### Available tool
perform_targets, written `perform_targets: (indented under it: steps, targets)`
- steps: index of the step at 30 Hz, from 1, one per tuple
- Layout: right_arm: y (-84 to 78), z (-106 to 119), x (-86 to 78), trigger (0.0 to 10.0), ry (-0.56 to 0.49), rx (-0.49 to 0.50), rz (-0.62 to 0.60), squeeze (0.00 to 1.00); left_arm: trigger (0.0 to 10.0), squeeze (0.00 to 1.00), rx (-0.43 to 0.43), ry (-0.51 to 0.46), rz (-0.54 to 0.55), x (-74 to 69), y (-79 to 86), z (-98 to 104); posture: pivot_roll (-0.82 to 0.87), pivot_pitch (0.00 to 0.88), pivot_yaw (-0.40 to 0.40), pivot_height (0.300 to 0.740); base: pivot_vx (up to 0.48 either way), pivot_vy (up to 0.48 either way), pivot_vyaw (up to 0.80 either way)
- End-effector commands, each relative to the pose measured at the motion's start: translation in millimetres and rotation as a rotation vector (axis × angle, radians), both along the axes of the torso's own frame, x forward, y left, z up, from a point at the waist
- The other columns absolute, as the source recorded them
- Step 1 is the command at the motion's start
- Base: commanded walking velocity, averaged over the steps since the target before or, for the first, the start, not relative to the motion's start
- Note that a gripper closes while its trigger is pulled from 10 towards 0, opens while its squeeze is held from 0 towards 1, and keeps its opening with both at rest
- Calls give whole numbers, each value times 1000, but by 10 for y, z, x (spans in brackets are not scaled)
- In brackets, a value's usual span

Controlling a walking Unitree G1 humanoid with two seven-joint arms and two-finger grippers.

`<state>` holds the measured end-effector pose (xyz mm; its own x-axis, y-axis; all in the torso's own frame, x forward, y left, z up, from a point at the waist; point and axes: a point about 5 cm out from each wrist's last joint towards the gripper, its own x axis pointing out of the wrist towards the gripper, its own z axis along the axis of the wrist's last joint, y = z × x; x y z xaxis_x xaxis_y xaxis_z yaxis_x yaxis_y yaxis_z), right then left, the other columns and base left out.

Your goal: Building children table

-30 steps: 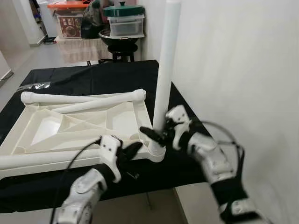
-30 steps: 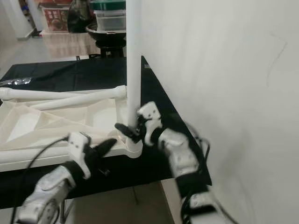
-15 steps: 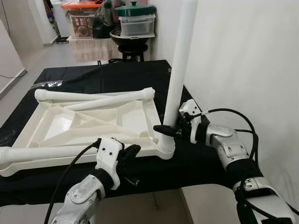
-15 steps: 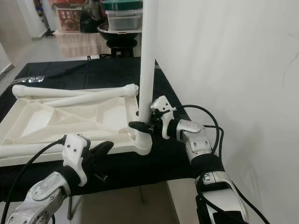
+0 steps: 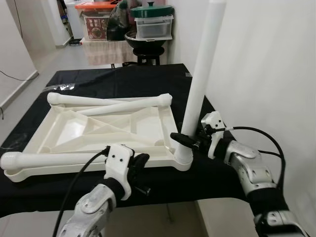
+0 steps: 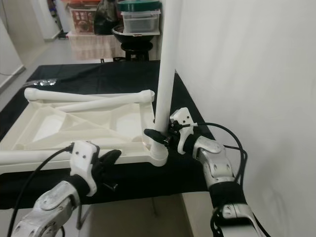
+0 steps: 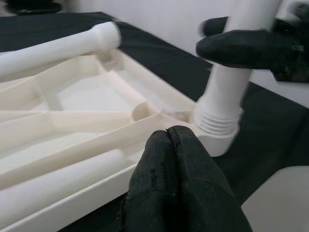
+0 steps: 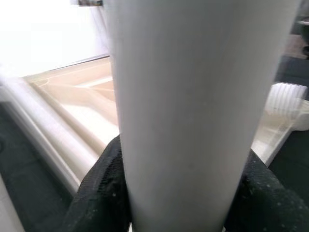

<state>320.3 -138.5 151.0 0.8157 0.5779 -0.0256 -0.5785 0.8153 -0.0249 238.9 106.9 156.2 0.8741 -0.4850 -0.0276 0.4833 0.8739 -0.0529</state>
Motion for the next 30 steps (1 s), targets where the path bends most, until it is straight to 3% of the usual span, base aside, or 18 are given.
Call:
perform_targets:
  steps: [1,2,4,5,8,10,11,12,13,14,18,20,21,23,24,25,26,30]
  targets:
    - [191,-271,-247,0,115,-69,-246,0,10000,0,4,13,18,-24,23,-3,-79,0,-9,740,0,0,0]
    - [219,-267,-293,0,108,-80,-311,0,10000,0,5,10,21,-27,30,5,-81,0,-12,740,0,0,0]
    - [215,-256,-291,0,102,-88,-321,0,10000,0,5,8,22,-24,32,10,-81,0,-12,740,0,0,0]
    - [245,-244,-268,0,107,-81,-286,0,10000,0,-1,3,22,-24,31,20,-88,0,-13,740,0,0,0]
    - [114,-164,-77,0,93,-69,-367,0,10000,0,4,-44,52,-86,46,164,-49,0,-34,740,0,0,0]
    - [86,-170,-60,0,102,-64,-394,0,10000,0,6,-54,56,-92,50,195,-49,0,-34,740,0,0,0]
    - [101,-148,-81,3765,102,-82,-406,0,10000,0,-4,-61,57,-89,42,230,-68,0,-12,740,0,0,0]
    - [103,-120,-111,3765,96,-97,-413,0,10000,0,-12,-66,56,-101,26,258,-79,0,2,740,0,0,0]
    - [118,-97,-146,10000,80,-94,-381,663,10000,0,-20,-71,47,-95,-2,269,-82,0,8,740,0,0,0]
    - [137,-75,-194,10000,73,-91,-372,1000,10000,0,-25,-74,40,-94,-23,275,-84,0,10,740,0,0,0]
    - [142,-60,-224,10000,78,-62,-349,1000,10000,0,-20,-65,38,-82,-34,246,-96,0,20,740,0,0,0]
    - [149,34,-219,10000,59,-24,-309,1000,10000,0,-18,-52,41,-68,-22,216,-106,0,26,740,0,0,0]
    - [152,148,-192,10000,35,-6,-229,1000,10000,0,-8,-39,49,-65,3,184,-106,0,31,740,0,0,0]
    - [152,148,-192,10000,35,-6,-229,1000,10000,0,-8,-39,49,-65,3,184,-106,0,31,740,0,0,0]
    - [143,271,-135,10000,-6,-12,-115,0,10000,0,-4,-32,59,-71,36,179,-90,0,18,740,0,0,0]
    - [104,377,-70,10000,-61,-94,136,0,10000,0,16,-29,83,-102,90,170,-90,0,16,740,0,0,0]
    - [74,373,-60,10000,-61,-128,225,0,10000,0,20,-25,96,-109,101,163,-86,0,15,740,0,0,0]
    - [3,375,8,10000,-43,-202,373,0,10000,0,25,-44,90,-92,78,190,-55,0,-4,740,0,0,0]
